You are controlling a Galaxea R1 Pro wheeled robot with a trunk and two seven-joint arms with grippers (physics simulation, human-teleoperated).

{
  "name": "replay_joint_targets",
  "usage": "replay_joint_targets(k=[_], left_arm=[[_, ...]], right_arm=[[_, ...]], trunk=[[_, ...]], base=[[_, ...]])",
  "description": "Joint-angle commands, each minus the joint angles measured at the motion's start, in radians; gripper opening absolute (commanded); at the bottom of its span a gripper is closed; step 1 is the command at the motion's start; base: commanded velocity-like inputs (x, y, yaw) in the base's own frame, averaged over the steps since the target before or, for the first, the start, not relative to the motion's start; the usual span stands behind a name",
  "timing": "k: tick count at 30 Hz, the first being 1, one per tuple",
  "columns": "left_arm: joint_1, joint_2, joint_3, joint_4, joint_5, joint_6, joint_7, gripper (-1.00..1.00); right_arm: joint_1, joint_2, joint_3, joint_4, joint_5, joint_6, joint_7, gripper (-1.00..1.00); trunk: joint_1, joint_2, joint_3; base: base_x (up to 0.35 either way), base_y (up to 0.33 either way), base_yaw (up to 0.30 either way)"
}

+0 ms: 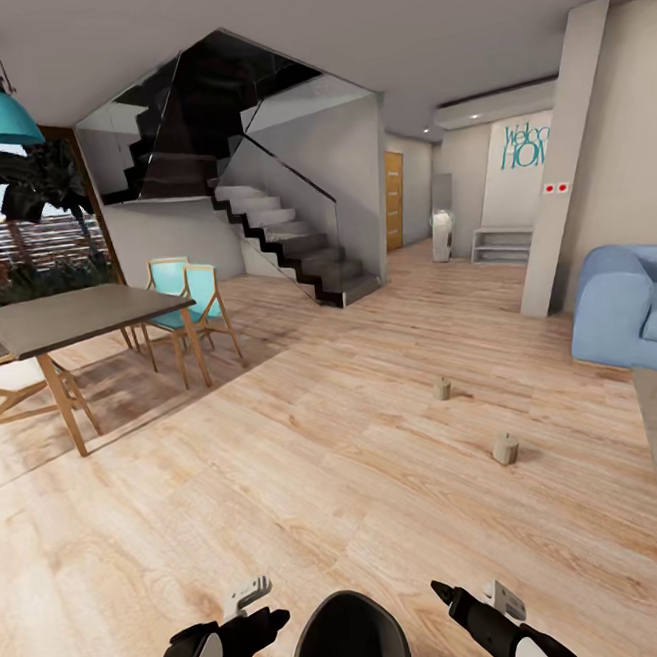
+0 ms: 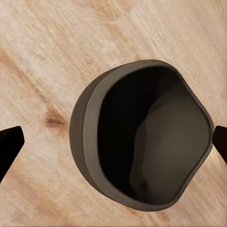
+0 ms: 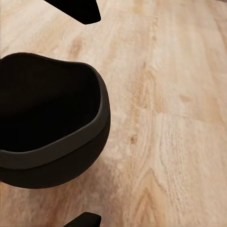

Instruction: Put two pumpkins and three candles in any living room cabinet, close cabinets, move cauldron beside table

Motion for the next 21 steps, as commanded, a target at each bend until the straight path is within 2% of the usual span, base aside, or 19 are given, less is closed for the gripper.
replay_joint_targets(k=[1,11,18,21], left_arm=[[0.0,0.001,-0.001,-0.001,0.0,0.003,-0.002,1.0],[0.0,0.002,0.0,-0.001,0.0,0.001,-0.002,1.0],[-0.001,0.001,0.004,-0.007,0.0,0.002,0.0,1.0],[-0.005,0.004,0.005,-0.038,0.0,0.01,0.0,1.0]], right_arm=[[-0.001,-0.001,0.004,-0.001,-0.007,0.001,0.0,1.0],[-0.001,0.0,0.005,-0.002,-0.003,-0.01,0.006,1.0],[-0.001,-0.001,0.011,-0.014,0.0,0.003,-0.003,1.0],[-0.001,-0.008,0.011,-0.017,0.003,0.061,-0.02,1.0]], trunk=[[0.004,-0.008,-0.004],[0.042,-0.078,-0.036],[0.042,-0.078,-0.036],[0.042,-0.078,-0.036]], base=[[0.0,0.0,0.0],[0.0,0.0,0.0],[0.0,0.0,0.0],[0.0,0.0,0.0]])
